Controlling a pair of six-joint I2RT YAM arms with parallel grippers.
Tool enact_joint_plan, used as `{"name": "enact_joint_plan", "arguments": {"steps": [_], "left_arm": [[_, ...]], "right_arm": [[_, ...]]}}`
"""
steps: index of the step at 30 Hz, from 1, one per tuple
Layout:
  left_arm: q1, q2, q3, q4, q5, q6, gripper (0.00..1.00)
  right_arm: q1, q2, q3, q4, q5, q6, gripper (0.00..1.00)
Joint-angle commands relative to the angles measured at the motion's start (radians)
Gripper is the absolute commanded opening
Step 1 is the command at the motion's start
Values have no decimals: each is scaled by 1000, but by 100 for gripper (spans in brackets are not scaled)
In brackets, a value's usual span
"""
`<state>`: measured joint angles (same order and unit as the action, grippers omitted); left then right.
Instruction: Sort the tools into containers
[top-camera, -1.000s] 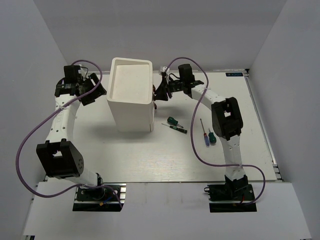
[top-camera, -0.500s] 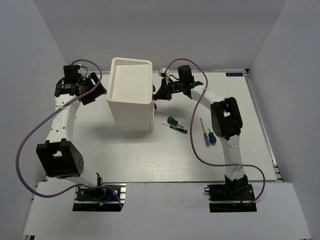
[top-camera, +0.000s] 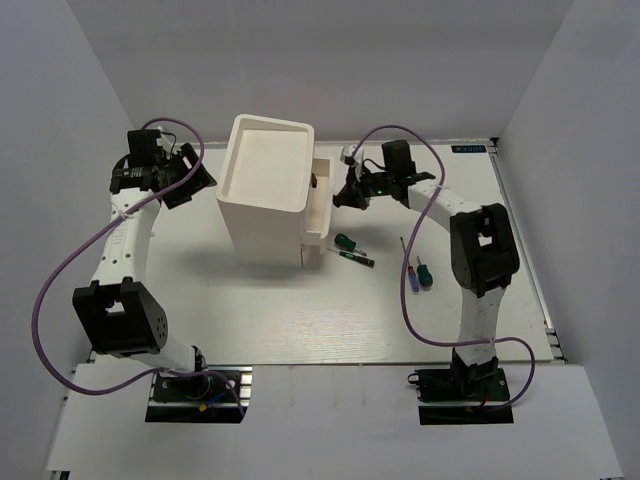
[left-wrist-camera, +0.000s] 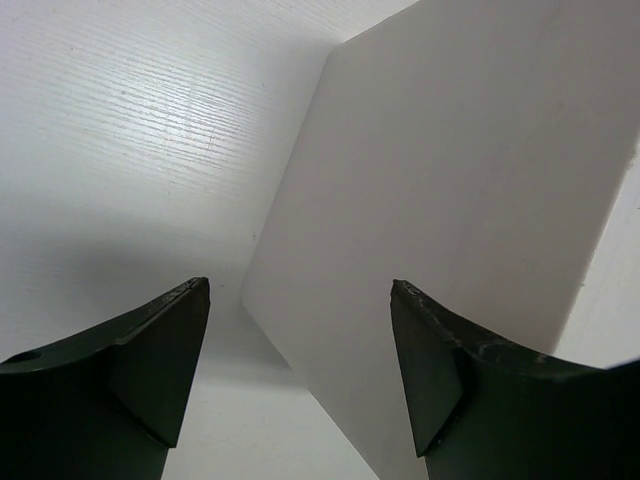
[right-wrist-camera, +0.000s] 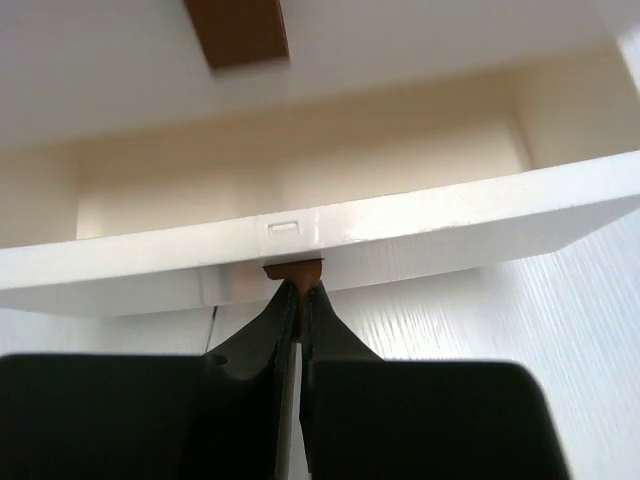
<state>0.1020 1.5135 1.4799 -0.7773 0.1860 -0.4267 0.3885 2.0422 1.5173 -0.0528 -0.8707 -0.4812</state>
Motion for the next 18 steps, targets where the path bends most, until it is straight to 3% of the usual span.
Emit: {"name": "enact_joint_plan", "arguments": {"steps": [1,9,12,13,18], "left_arm": [[4,-16,8,23,0,-4,83],[4,4,26,32,9,-4,83],[4,4,48,32,9,5,83],[4,4,59,21,9,5,85],[4,-35,98,-7,-81,57,86]], "right_arm": [[-68,-60,-88,-113,79,-83,0],[-111,-57,-85,-165,110,-74,0],[-120,-56,-34,-255,69,-50,50],[-120,-60,-19,-277,79,-69,75],[-148,-148,-87,-408,183,-123,75]]}}
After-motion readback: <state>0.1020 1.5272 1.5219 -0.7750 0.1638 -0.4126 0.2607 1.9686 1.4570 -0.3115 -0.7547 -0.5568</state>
